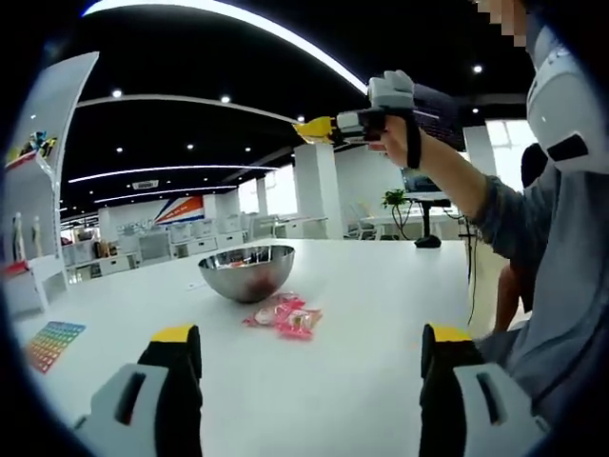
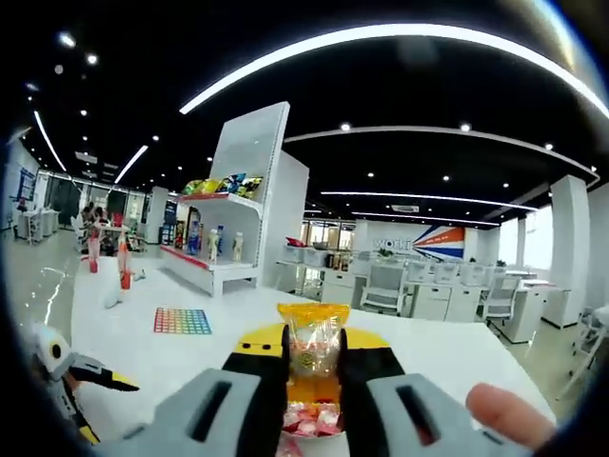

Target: Pick up the marshmallows scattered on the table and place them into the bowl on the table

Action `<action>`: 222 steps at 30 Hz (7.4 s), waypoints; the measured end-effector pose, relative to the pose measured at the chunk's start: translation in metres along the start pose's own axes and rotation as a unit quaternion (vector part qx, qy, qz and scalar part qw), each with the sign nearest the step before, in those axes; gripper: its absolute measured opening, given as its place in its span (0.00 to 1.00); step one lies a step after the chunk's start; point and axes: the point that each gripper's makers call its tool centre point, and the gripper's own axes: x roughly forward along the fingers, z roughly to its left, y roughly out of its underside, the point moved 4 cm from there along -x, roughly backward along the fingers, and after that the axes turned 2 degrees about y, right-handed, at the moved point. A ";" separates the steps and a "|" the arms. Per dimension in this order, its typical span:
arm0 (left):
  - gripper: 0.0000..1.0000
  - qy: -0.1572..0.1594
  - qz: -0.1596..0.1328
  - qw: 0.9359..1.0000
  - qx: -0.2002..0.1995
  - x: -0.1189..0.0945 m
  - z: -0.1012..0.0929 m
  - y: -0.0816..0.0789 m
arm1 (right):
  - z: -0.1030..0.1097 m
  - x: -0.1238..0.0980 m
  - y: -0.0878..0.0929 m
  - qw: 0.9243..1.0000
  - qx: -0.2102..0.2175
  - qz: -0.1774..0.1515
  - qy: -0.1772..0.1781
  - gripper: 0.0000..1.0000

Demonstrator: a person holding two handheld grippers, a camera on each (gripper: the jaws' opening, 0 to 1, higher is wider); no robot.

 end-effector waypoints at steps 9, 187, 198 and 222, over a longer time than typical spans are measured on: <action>0.95 -0.005 -0.002 1.000 0.006 -0.007 -0.004 -0.004 | -0.014 0.077 0.012 0.999 -0.003 0.040 0.000 0.16; 0.90 -0.112 -0.044 0.984 0.133 0.002 0.089 -0.139 | 0.112 -0.144 0.189 0.983 0.104 0.039 -0.147 0.97; 0.87 -0.069 -0.059 0.991 0.099 0.078 0.092 -0.121 | 0.110 -0.146 0.188 0.985 0.094 0.044 -0.140 0.97; 0.58 -0.101 0.096 0.984 -0.110 0.163 0.072 0.035 | 0.114 -0.142 0.199 0.984 0.086 0.059 -0.143 0.97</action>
